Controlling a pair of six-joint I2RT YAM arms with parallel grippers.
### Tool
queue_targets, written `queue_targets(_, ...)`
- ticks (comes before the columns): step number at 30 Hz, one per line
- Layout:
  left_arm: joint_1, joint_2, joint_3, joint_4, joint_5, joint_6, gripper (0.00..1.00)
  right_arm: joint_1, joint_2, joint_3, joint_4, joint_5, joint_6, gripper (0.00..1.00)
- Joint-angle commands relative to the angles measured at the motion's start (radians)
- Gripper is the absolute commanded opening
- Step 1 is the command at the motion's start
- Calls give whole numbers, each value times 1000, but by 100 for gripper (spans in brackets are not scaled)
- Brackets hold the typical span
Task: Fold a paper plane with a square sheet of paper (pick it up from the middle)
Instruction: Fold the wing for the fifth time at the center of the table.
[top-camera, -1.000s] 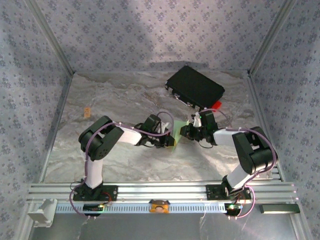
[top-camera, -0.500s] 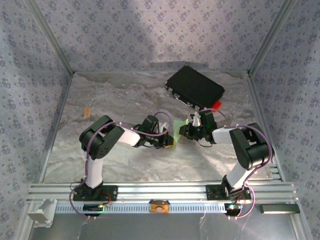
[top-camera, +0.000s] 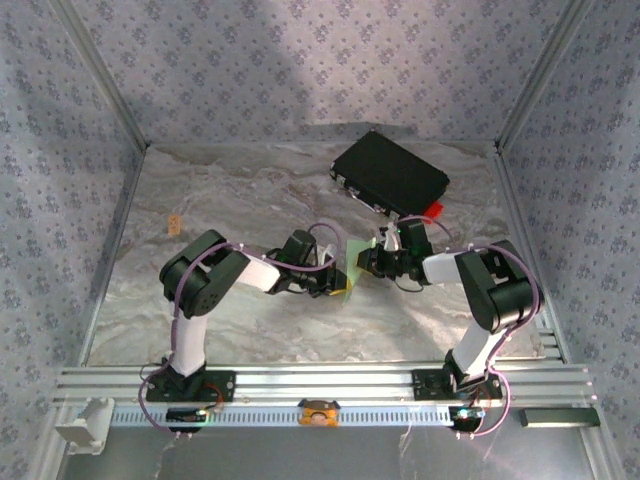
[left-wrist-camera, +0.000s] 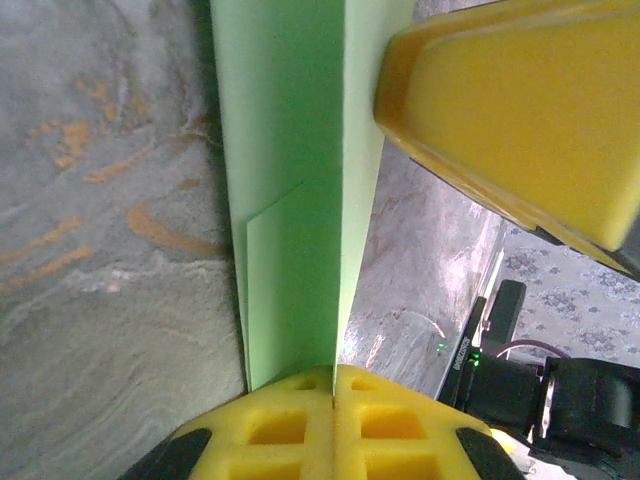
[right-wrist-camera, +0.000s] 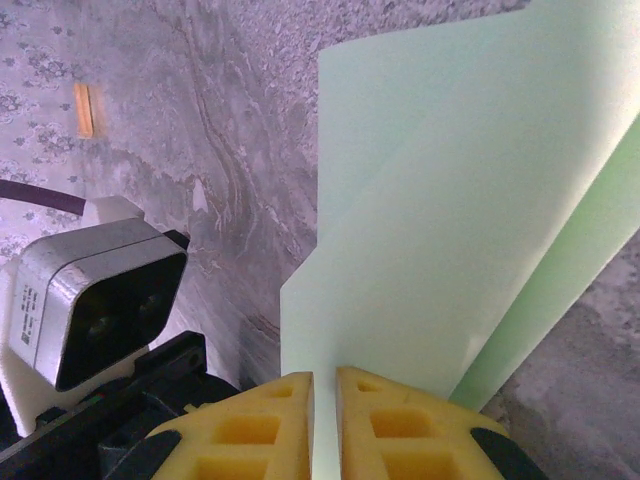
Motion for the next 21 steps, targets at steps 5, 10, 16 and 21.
queue_targets(5, 18, 39, -16, -75, -63, -5, 0, -11, 30, 26, 22, -23, 11, 16)
queue_targets(10, 21, 46, -20, -83, -71, -20, 0, -13, 50, 33, 24, -27, 14, 17)
queue_targets(16, 25, 55, -23, -86, -75, -27, 0, -11, 82, 36, -10, 10, 5, 17)
queue_targets(21, 24, 56, -19, -90, -74, -26, 0, -8, 102, 41, -69, 50, -15, 16)
